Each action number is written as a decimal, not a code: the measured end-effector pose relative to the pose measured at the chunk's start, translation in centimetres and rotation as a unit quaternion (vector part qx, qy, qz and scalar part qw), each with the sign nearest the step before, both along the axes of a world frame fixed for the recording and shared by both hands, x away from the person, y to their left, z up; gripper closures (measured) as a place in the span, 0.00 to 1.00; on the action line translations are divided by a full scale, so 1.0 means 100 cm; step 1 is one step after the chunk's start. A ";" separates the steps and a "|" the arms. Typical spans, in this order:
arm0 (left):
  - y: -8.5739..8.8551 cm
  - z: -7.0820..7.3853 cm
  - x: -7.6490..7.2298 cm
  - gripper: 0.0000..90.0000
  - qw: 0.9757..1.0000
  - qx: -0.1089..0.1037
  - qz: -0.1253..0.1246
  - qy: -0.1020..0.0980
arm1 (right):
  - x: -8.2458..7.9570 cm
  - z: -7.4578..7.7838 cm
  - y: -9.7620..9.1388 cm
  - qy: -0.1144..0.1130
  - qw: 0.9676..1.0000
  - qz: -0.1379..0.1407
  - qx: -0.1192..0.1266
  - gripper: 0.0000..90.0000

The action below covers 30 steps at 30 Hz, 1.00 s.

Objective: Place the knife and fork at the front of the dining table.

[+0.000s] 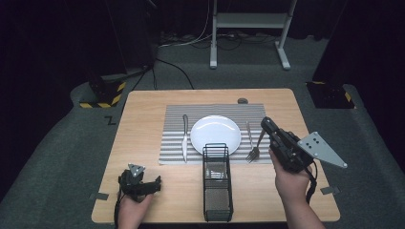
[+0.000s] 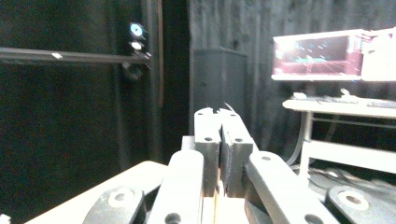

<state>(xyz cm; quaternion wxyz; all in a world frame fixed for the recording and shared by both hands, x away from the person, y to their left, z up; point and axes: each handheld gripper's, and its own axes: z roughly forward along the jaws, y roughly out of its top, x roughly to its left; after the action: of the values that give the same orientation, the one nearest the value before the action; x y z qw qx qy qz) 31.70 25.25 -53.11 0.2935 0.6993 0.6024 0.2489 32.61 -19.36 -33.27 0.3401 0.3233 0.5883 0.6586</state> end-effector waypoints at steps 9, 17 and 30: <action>0.000 0.000 0.000 0.00 1.000 0.000 0.000 0.000 | 0.019 -0.036 -0.031 0.042 0.998 -0.036 -0.022 0.97; 0.000 0.000 0.000 0.00 1.000 0.000 0.000 0.000 | 0.029 -0.054 -0.047 0.056 0.997 -0.055 -0.026 0.97; 0.000 0.000 0.000 0.00 1.000 0.000 0.000 0.000 | 0.055 -0.073 -0.058 0.075 0.994 -0.065 -0.034 0.97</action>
<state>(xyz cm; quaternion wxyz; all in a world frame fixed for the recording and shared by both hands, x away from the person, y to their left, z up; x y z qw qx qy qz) 31.70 25.25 -53.11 0.2937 0.6992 0.6024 0.2489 38.11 -25.18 -40.53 0.3480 0.3979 0.6123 0.5879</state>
